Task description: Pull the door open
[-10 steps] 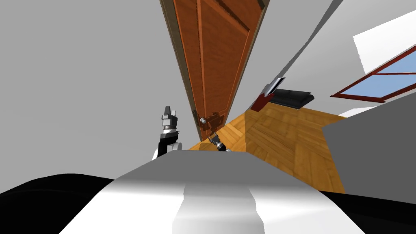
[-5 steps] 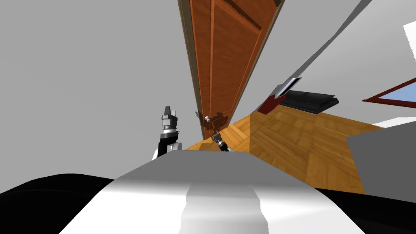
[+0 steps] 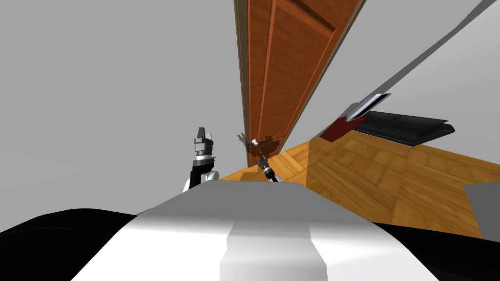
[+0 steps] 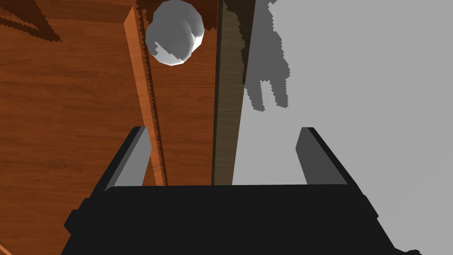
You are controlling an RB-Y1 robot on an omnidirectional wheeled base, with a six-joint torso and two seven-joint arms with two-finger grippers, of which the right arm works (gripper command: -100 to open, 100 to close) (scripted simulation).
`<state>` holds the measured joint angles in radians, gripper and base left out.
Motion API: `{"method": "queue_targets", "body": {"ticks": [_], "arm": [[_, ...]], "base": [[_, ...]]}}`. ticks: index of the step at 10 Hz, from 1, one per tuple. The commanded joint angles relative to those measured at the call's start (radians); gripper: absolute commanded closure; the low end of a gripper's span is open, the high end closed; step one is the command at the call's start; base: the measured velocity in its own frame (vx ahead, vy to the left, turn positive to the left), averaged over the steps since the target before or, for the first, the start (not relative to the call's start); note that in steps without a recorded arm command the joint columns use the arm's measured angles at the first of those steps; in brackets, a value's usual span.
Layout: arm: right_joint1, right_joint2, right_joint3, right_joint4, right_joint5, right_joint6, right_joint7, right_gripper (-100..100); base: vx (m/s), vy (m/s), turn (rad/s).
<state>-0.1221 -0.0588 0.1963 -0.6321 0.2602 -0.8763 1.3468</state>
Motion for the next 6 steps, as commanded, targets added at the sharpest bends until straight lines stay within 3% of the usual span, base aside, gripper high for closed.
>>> {"method": "queue_targets", "body": {"ticks": [1,6], "arm": [[-0.017,-0.002,-0.012,0.026,-0.038,-0.006,0.023,-100],[-0.079,0.000,-0.051,0.108,-0.148,-0.017,0.087,-100]], "base": [[0.010,0.033,0.167],[0.031,0.018,0.201]]}}
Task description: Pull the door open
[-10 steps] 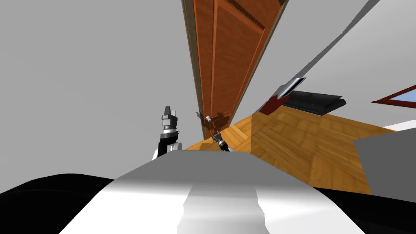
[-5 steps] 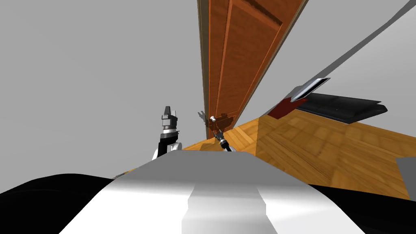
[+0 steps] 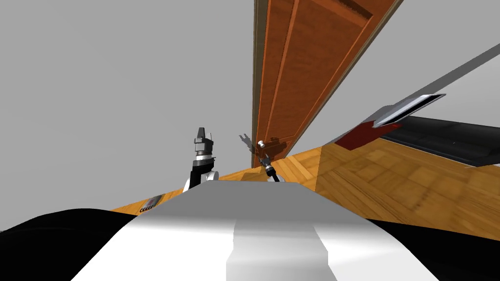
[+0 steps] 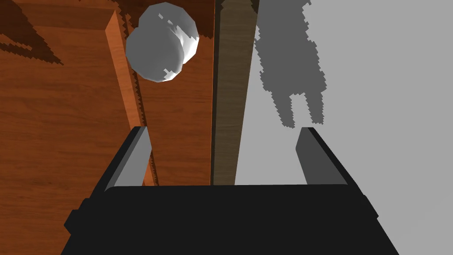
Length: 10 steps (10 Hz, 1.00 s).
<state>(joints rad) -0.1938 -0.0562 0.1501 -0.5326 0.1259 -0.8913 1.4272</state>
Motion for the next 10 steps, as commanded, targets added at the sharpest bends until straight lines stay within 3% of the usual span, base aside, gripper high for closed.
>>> {"method": "queue_targets", "body": {"ticks": [1,10], "arm": [[-0.019,-0.002,-0.011,0.024,-0.035,-0.005,0.019,-100],[-0.116,0.019,-0.071,0.153,-0.208,-0.023,0.120,-100]], "base": [[0.053,0.000,0.173],[0.065,-0.047,0.176]]}}
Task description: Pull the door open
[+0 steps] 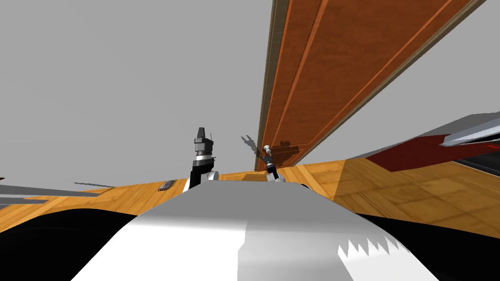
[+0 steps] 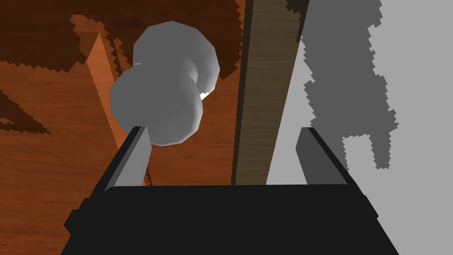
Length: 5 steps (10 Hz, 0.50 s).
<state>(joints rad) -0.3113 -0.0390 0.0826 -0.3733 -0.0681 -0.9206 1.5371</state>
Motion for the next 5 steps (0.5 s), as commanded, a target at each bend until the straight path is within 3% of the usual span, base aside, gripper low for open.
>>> {"method": "queue_targets", "body": {"ticks": [1,2,3,5], "arm": [[-0.012,0.006,-0.012,0.012,-0.039,0.004,0.025,-100],[-0.012,0.006,-0.012,0.012,-0.039,0.004,0.025,-100],[-0.012,0.006,-0.012,0.012,-0.039,0.004,0.025,-100],[-0.027,0.012,-0.021,0.032,-0.066,0.001,0.041,-100]], "base": [[0.084,-0.158,0.286],[0.052,-0.116,0.107],[0.031,-0.036,-0.037],[0.056,-0.060,0.109]]}}
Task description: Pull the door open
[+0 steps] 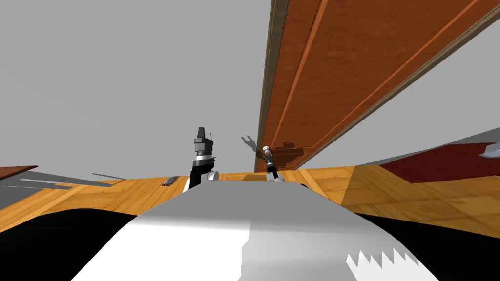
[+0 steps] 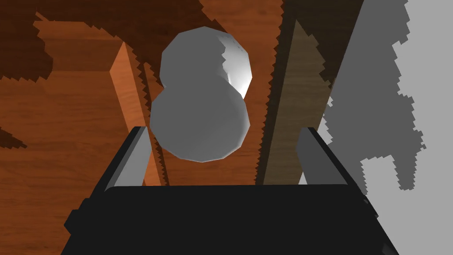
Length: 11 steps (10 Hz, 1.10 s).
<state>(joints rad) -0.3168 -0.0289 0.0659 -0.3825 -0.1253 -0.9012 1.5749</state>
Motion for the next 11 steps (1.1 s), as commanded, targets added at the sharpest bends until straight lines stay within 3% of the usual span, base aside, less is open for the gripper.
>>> {"method": "queue_targets", "body": {"ticks": [1,2,3,8,11], "arm": [[-0.022,0.002,-0.005,0.041,-0.009,-0.019,0.003,-100],[-0.014,0.001,-0.003,0.026,-0.006,-0.009,0.003,-100],[-0.014,0.001,-0.003,0.026,-0.006,-0.009,0.003,100],[-0.014,0.001,-0.003,0.026,-0.006,-0.009,0.003,100],[-0.011,-0.010,-0.006,0.022,-0.015,-0.008,-0.065,100]], "base": [[0.037,-0.055,0.025],[0.012,-0.019,0.000],[0.003,-0.003,-0.021],[0.000,0.000,0.000],[-0.013,0.001,0.039]]}}
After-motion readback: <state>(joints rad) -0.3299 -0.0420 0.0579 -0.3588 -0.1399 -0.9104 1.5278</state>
